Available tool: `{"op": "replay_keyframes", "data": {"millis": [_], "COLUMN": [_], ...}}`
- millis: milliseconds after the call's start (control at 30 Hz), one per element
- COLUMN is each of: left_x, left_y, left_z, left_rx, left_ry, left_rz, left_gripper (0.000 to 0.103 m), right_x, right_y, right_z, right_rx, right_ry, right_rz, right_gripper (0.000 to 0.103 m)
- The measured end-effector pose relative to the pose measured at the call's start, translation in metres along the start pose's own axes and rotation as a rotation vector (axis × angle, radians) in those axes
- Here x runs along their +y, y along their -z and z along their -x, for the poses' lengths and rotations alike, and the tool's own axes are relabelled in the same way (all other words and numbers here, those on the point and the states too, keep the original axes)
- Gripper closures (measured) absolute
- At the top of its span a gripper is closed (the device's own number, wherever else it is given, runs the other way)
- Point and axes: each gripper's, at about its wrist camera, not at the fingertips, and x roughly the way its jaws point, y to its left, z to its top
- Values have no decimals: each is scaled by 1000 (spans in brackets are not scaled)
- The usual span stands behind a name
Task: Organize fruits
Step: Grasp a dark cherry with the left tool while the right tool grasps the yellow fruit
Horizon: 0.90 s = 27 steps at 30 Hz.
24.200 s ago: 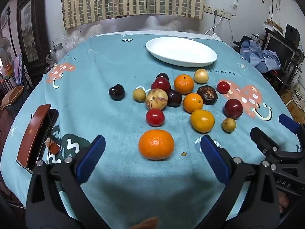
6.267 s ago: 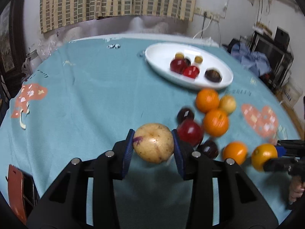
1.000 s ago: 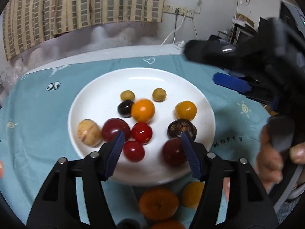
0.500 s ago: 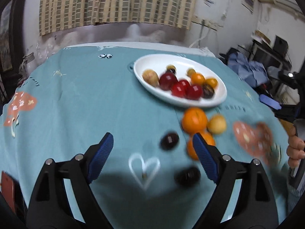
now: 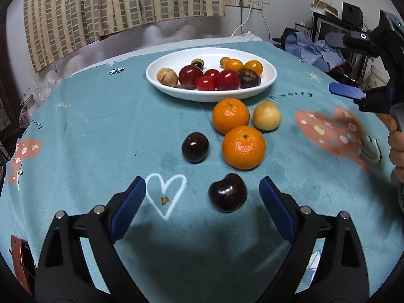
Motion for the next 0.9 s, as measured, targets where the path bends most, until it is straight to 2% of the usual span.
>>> {"op": "replay_keyframes", "data": {"millis": [367,433,500,567,667,767,900], "left_x": [-2,-2,0,4,4,0,12], "left_y": [-1,-2,-2,-2,-1,-1,-1], "left_z": [-2,-5,-10,-19,-18,-17,-13], "left_rx": [10,18,46,85,80,78,66], "left_ry": [40,65,101,130,134,124,86], "left_rz": [3,10,24,51,55,37,69], "left_gripper": [13,24,48,57,68,70,70], "right_x": [0,0,1,2,4,9,28], "right_y": [5,5,6,7,9,13,26], "right_z": [-8,-9,-10,-12,-14,-18,-29], "right_rx": [25,29,36,41,46,64,112], "right_ry": [23,23,25,26,29,34,11], "right_rz": [7,11,18,24,36,72,188], "right_gripper": [4,4,4,4,4,4,4]}}
